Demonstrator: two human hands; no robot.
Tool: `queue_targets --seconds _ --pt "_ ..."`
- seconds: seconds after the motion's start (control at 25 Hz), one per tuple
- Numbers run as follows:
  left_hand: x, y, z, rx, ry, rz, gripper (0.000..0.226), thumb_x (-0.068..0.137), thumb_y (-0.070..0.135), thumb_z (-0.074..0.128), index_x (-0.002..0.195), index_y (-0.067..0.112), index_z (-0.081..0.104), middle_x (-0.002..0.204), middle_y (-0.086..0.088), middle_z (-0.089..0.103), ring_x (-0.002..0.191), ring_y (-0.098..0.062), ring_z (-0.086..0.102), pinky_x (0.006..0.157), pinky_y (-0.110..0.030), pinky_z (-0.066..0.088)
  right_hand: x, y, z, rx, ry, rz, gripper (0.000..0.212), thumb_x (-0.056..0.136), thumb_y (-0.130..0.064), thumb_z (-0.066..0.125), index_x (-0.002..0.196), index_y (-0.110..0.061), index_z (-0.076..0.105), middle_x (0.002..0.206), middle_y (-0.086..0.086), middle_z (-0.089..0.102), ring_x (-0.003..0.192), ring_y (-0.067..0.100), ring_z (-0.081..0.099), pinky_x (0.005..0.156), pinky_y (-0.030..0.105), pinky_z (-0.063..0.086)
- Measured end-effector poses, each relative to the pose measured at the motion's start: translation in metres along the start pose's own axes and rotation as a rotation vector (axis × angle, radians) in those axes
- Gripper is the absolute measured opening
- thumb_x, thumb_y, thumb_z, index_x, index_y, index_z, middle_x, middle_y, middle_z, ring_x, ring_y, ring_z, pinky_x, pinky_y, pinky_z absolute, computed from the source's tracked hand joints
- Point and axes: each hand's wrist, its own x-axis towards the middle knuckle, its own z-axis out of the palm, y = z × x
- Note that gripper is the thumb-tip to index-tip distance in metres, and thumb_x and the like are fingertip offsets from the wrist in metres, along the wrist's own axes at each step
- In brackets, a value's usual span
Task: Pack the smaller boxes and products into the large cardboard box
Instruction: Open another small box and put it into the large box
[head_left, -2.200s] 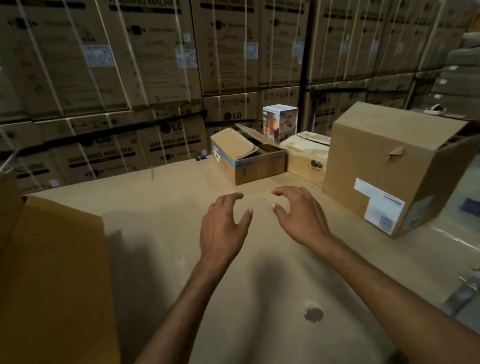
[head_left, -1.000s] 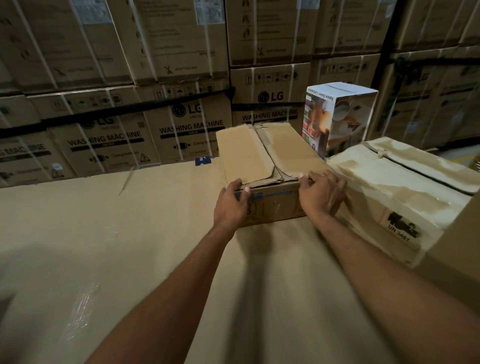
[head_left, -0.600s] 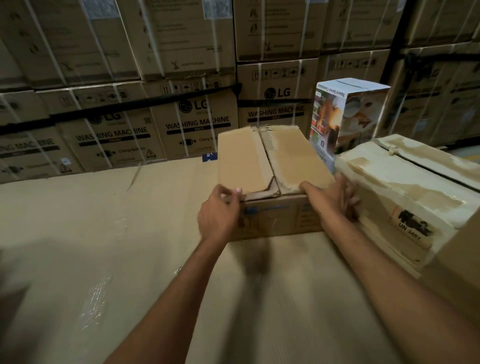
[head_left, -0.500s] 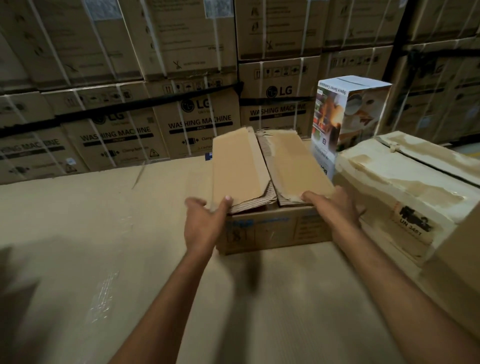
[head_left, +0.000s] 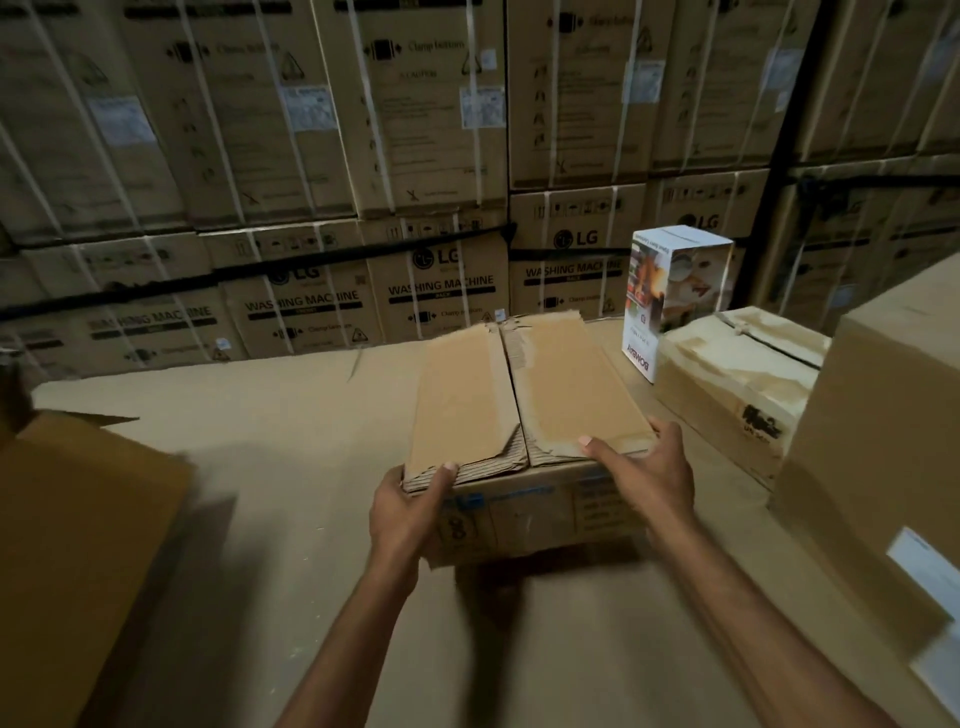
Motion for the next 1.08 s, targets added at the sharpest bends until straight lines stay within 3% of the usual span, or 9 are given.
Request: queue_targets --seconds 0.12,0.28,0.36,0.44,0.6,0.92,1.08 --pt "-0.044 0.017 -0.051 -0.053 0.044 0.123 0.055 0.072 0.064 0.075 0.112 0.027 0.066 0.104 0.008 0.074 0.096 -0.016 0.07 0.086 -0.048 0.06 -0.061 -0.031 -0.014 0.02 0.035 -0.095 0.09 0.068 -0.048 0.091 0.139 -0.023 0.042 0.114 -0.006 0.059 0.107 0.021 0.06 0.089 0.036 0.052" --pt "-0.095 0.051 -0.126 -0.139 0.085 0.251 0.05 0.084 0.049 0.076 0.126 0.024 0.064 0.114 0.006 0.07 0.106 -0.016 0.065 0.088 -0.038 0.058 -0.147 -0.064 -0.022 0.085 0.091 -0.17 0.104 0.059 -0.062 0.088 0.144 -0.02 0.044 0.125 -0.003 0.064 0.117 0.024 0.062 0.101 0.046 0.052" --pt "-0.116 0.065 -0.161 -0.163 0.097 0.3 0.058 0.085 0.049 0.075 0.136 0.025 0.059 0.121 0.005 0.067 0.111 -0.017 0.062 0.085 -0.036 0.056 -0.188 -0.077 -0.023 0.119 0.111 -0.217 0.109 0.053 -0.072 0.082 0.144 -0.023 0.048 0.129 -0.002 0.066 0.118 0.021 0.063 0.101 0.047 0.053" --pt "-0.135 0.072 -0.194 -0.191 0.099 0.329 0.063 0.085 0.051 0.074 0.141 0.029 0.054 0.125 0.007 0.063 0.114 -0.018 0.06 0.084 -0.034 0.055 -0.227 -0.089 -0.024 0.164 0.123 -0.265 0.1 0.056 -0.069 0.083 0.141 -0.025 0.053 0.124 -0.005 0.068 0.114 0.018 0.064 0.101 0.045 0.054" --pt "-0.172 0.091 -0.249 -0.196 0.123 0.407 0.078 0.076 0.064 0.073 0.144 0.032 0.054 0.132 0.007 0.063 0.118 -0.018 0.06 0.094 -0.046 0.057 -0.288 -0.113 -0.032 0.265 0.136 -0.299 0.095 0.061 -0.065 0.086 0.14 -0.024 0.054 0.121 -0.007 0.068 0.109 0.016 0.066 0.098 0.043 0.056" --pt "-0.233 0.125 -0.343 -0.219 0.202 0.535 0.072 0.078 0.06 0.074 0.142 0.032 0.056 0.124 0.009 0.067 0.113 -0.013 0.062 0.091 -0.042 0.059 -0.377 -0.175 -0.039 0.354 0.091 -0.395 0.087 0.061 -0.067 0.083 0.135 -0.027 0.06 0.117 -0.01 0.07 0.105 0.012 0.067 0.097 0.04 0.056" --pt "-0.252 0.137 -0.385 -0.231 0.205 0.566 0.075 0.073 0.067 0.073 0.138 0.033 0.059 0.122 0.007 0.069 0.112 -0.013 0.065 0.089 -0.04 0.06 -0.415 -0.199 -0.038 0.358 0.095 -0.412 0.097 0.057 -0.074 0.08 0.139 -0.027 0.056 0.118 -0.012 0.069 0.106 0.012 0.066 0.097 0.042 0.056"
